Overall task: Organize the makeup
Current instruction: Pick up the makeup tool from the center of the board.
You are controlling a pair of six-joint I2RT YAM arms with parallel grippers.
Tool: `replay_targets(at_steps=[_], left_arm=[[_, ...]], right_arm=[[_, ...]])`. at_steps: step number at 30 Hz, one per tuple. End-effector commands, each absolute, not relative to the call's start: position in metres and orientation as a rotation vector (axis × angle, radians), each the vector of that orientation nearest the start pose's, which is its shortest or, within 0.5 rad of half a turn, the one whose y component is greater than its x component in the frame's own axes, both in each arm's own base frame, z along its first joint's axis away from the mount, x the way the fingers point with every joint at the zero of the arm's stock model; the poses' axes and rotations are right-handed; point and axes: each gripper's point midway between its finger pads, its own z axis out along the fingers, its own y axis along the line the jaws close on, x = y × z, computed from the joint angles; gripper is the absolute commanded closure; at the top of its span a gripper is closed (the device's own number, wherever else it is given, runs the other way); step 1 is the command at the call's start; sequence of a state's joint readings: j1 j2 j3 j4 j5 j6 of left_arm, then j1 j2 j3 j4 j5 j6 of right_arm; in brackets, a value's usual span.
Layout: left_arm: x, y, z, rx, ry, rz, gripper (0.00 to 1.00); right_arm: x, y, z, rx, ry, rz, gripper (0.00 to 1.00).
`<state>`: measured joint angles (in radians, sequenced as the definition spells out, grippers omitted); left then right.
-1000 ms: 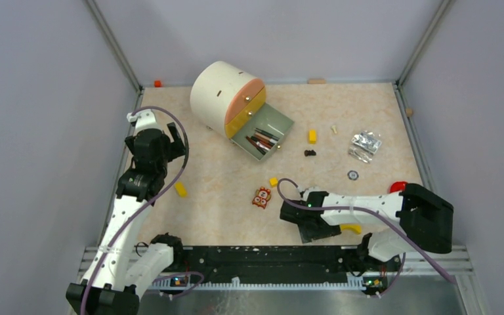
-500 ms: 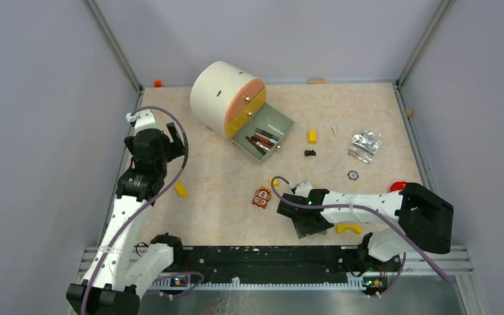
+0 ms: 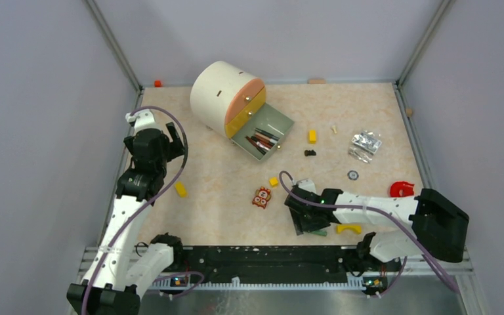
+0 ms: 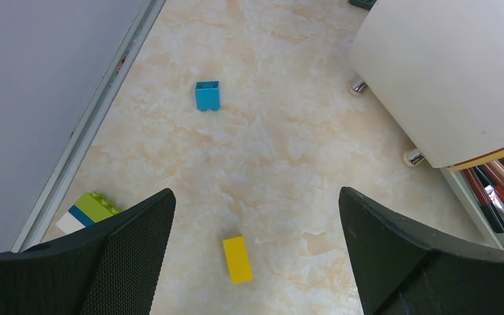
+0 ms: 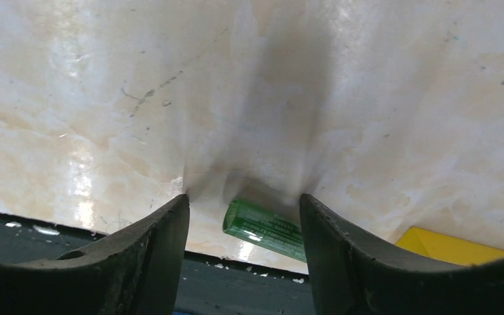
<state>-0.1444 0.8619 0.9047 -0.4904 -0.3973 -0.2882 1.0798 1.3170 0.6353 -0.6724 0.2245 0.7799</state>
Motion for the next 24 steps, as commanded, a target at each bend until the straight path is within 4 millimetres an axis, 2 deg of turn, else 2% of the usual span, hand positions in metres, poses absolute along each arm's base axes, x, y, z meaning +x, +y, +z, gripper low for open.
replay_targets(at_steps=[1,6,8,15,21,24], left_arm=[[0.3,0.016,0.255,-0.391,1.9,0.11,0.01],[0.3,0.016,0.255,-0.393,1.9,0.113,0.01],[0.299,0.017,0.254,-0.394,1.9,0.115,0.01],[0.299,0.017,0.254,-0.395,1.9,0.11,0.01],[0.3,0.017,0.253,-0.396,1.902,0.112,0.01],[0.3,0.017,0.254,-0.394,1.902,0.109,0.01]], right_arm=[[0.093,0.163,-0.016,-0.392,2.869,0.018,0.33],[0.096,0.169,0.0,-0.42,2.852,0.053,0.28],[0.093,0.161,0.004,-0.406,2.883,-0.017,0.28],[0.077,0.134,0.007,-0.406,2.945,-0.255,0.32],[0.072,0.13,0.004,-0.385,2.956,-0.243,0.36],[0.071,0.127,0.003,-0.388,2.956,-0.265,0.42]])
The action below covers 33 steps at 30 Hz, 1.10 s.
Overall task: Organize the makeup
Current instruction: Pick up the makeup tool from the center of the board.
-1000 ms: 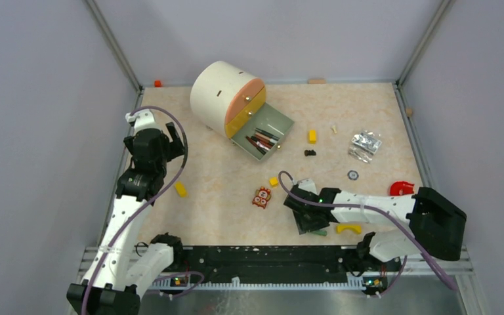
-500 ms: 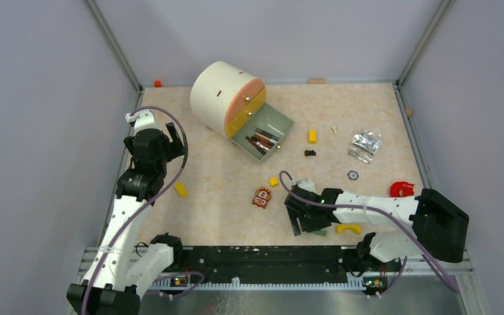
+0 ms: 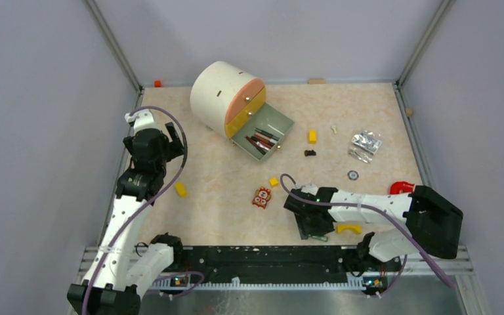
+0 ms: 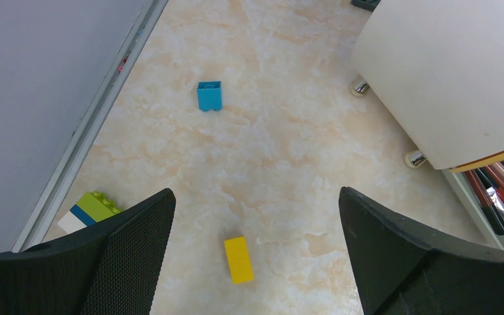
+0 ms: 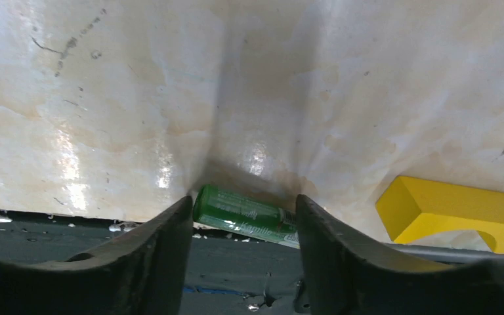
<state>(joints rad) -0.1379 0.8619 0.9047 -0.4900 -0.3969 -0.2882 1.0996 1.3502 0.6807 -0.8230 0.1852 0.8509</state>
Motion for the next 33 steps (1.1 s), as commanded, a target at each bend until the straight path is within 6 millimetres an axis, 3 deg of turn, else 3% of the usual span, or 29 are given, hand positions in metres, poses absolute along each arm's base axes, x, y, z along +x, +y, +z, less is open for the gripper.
replay_targets(at_steps=[1,5,12,23,28,33], left_arm=[[0.3,0.017,0.253,-0.394,1.903,0.11,0.01],[0.3,0.017,0.254,-0.396,1.903,0.109,0.01],[0.3,0.017,0.253,-0.397,1.903,0.111,0.01],[0.3,0.017,0.253,-0.395,1.904,0.107,0.01],[0.3,0.017,0.254,-0.395,1.902,0.105,0.01],[0.3,0.016,0.254,-0.394,1.901,0.102,0.01]], right_arm=[[0.071,0.127,0.002,-0.388,2.956,-0.272,0.45],[0.071,0.126,0.001,-0.388,2.96,-0.283,0.57],[0.071,0.126,-0.003,-0.378,2.958,-0.297,0.61],[0.079,0.127,0.002,-0.267,2.906,-0.277,0.81],[0.098,0.151,0.013,-0.184,2.823,-0.15,0.94],[0.14,0.19,0.034,-0.148,2.68,-0.005,0.96]])
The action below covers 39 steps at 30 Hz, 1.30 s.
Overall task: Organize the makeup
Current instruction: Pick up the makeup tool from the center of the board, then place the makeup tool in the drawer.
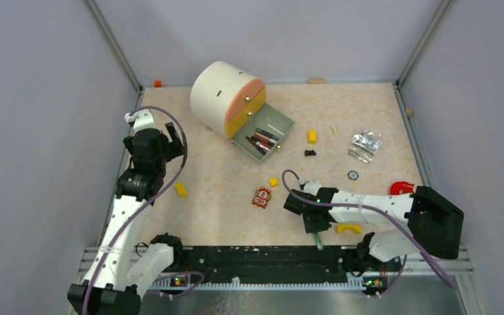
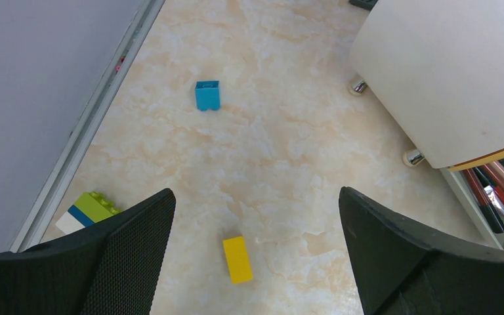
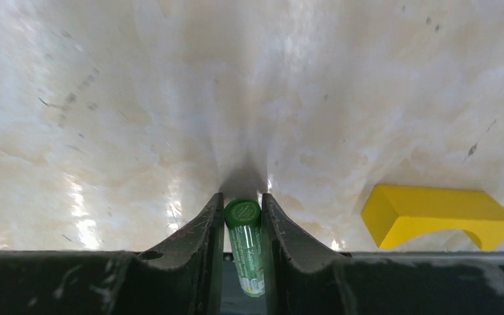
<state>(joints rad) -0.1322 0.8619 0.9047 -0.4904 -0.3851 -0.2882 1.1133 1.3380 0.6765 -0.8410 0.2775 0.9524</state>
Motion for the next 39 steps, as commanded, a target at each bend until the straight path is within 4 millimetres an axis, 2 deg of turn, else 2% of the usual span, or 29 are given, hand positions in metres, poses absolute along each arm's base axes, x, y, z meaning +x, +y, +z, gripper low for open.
replay_targets(at_steps=[1,5,9,14,17,19,22,24,25,31,34,36,38,39], left_arm=[[0.3,0.016,0.254,-0.393,1.9,0.102,0.01],[0.3,0.017,0.255,-0.396,1.899,0.103,0.01],[0.301,0.016,0.255,-0.394,1.9,0.098,0.01],[0.3,0.017,0.253,-0.395,1.903,0.103,0.01],[0.3,0.017,0.253,-0.395,1.904,0.104,0.01],[0.301,0.016,0.253,-0.394,1.905,0.103,0.01],[0.301,0.017,0.252,-0.395,1.907,0.104,0.01],[0.302,0.017,0.252,-0.396,1.908,0.109,0.01],[0.302,0.018,0.252,-0.397,1.908,0.11,0.01],[0.302,0.019,0.251,-0.4,1.91,0.117,0.01],[0.302,0.02,0.249,-0.404,1.913,0.124,0.01],[0.302,0.021,0.25,-0.404,1.912,0.123,0.01],[0.303,0.02,0.249,-0.403,1.916,0.122,0.01],[0.303,0.02,0.248,-0.403,1.918,0.122,0.01]], right_arm=[[0.151,0.196,0.038,-0.153,2.648,0.012,0.96],[0.207,0.219,0.068,-0.185,2.468,0.039,0.98],[0.27,0.249,0.116,-0.333,2.231,0.038,1.0],[0.341,0.276,0.178,-0.407,2.051,0.085,1.0],[0.372,0.293,0.21,-0.473,1.954,0.123,0.99],[0.391,0.307,0.222,-0.538,1.905,0.165,0.99],[0.418,0.321,0.229,-0.655,1.844,0.118,0.99],[0.437,0.325,0.227,-0.711,1.817,0.058,0.99],[0.447,0.326,0.218,-0.735,1.816,0.023,0.99],[0.496,0.316,0.2,-0.793,1.815,-0.049,0.96],[0.509,0.308,0.19,-0.81,1.817,-0.105,0.93],[0.515,0.305,0.182,-0.822,1.823,-0.13,0.84],[0.517,0.305,0.175,-0.831,1.84,-0.126,0.6],[0.518,0.307,0.174,-0.832,1.842,-0.112,0.52]])
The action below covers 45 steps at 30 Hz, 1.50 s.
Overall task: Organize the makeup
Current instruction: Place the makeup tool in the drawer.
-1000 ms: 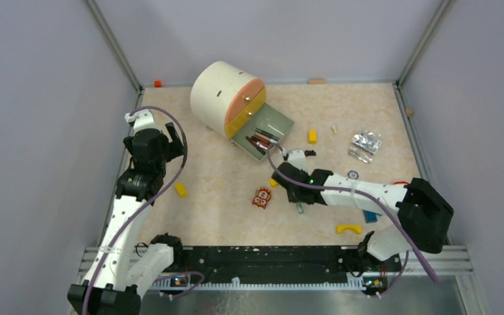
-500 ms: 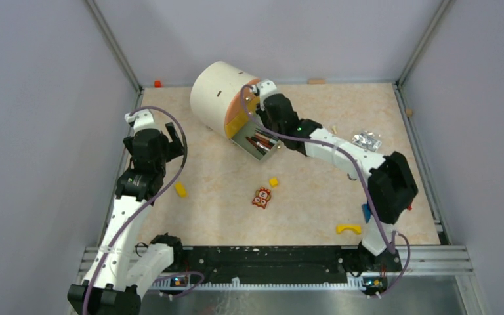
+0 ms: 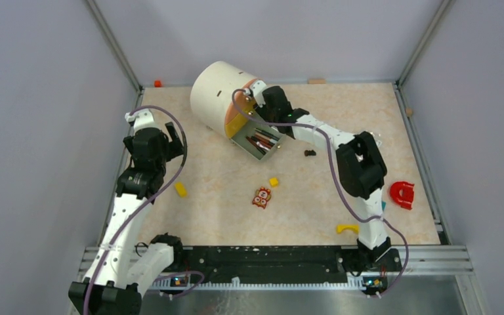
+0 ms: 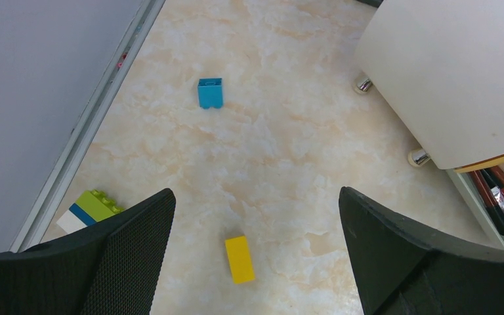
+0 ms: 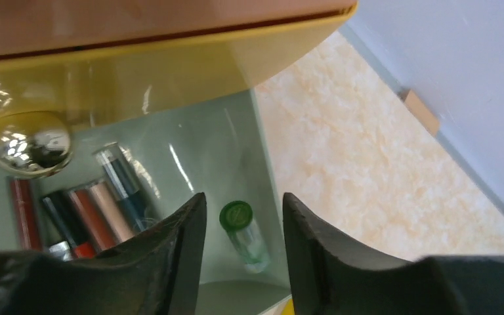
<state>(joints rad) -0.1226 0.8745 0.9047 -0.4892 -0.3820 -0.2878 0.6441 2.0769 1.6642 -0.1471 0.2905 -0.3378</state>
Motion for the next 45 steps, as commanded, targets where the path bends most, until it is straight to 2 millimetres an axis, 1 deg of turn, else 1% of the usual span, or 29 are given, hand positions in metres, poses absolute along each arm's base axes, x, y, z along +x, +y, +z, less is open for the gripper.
replay_targets(at_steps=[1,2,4,7,10,12,13,15,18,19,22,23,25,26,29,32,34,37,38,41,43,45], left_arm=[[0.303,0.02,0.248,-0.401,1.92,0.12,0.01],[0.303,0.02,0.248,-0.401,1.919,0.118,0.01],[0.303,0.02,0.248,-0.402,1.918,0.119,0.01],[0.303,0.02,0.248,-0.404,1.918,0.122,0.01],[0.303,0.019,0.246,-0.401,1.926,0.113,0.01],[0.304,0.016,0.244,-0.403,1.939,0.094,0.01],[0.304,0.014,0.242,-0.409,1.951,0.085,0.01],[0.307,0.008,0.239,-0.404,1.975,0.05,0.01],[0.311,0.0,0.241,-0.409,1.981,0.0,0.01],[0.311,0.0,0.242,-0.423,1.985,-0.007,0.01],[0.313,-0.003,0.244,-0.455,1.993,-0.03,0.01],[0.312,-0.006,0.243,-0.471,1.994,-0.054,0.01],[0.31,-0.006,0.241,-0.482,1.999,-0.06,0.01],[0.309,-0.006,0.239,-0.488,2.003,-0.062,0.01],[0.308,-0.009,0.228,-0.509,2.042,-0.072,0.01],[0.308,-0.015,0.212,-0.538,2.097,-0.1,0.01],[0.307,-0.02,0.202,-0.558,2.131,-0.119,0.02],[0.311,-0.029,0.192,-0.557,2.166,-0.077,0.03],[0.313,-0.035,0.191,-0.547,2.172,-0.05,0.03],[0.315,-0.063,0.193,-0.487,2.188,-0.004,0.02],[0.314,-0.079,0.191,-0.474,2.209,-0.032,0.01],[0.314,-0.087,0.188,-0.471,2.213,-0.066,0.01]], right_arm=[[0.518,0.309,0.175,-0.826,1.84,-0.098,0.46],[0.516,0.311,0.178,-0.822,1.838,-0.076,0.43],[0.512,0.314,0.189,-0.804,1.828,-0.034,0.39],[0.506,0.314,0.213,-0.745,1.817,0.015,0.38],[0.496,0.303,0.239,-0.617,1.832,0.051,0.38],[0.486,0.291,0.25,-0.461,1.87,0.086,0.38],[0.48,0.284,0.253,-0.392,1.89,0.105,0.38],[0.465,0.276,0.253,-0.288,1.936,0.155,0.38],[0.439,0.264,0.246,-0.19,2.008,0.216,0.38],[0.429,0.26,0.236,-0.174,2.046,0.224,0.38],[0.403,0.248,0.216,-0.113,2.136,0.248,0.38],[0.377,0.234,0.202,-0.07,2.175,0.273,0.37],[0.361,0.225,0.191,-0.057,2.195,0.286,0.37],[0.351,0.219,0.181,-0.052,2.214,0.281,0.37],[0.332,0.208,0.168,0.004,2.234,0.304,0.37],[0.319,0.203,0.159,0.055,2.243,0.34,0.37],[0.314,0.197,0.154,0.092,2.246,0.338,0.37],[0.307,0.19,0.152,0.12,2.241,0.335,0.37],[0.306,0.188,0.151,0.123,2.241,0.328,0.37],[0.304,0.182,0.151,0.105,2.238,0.293,0.37],[0.306,0.179,0.155,0.084,2.234,0.265,0.37],[0.307,0.176,0.157,0.078,2.241,0.23,0.37]])
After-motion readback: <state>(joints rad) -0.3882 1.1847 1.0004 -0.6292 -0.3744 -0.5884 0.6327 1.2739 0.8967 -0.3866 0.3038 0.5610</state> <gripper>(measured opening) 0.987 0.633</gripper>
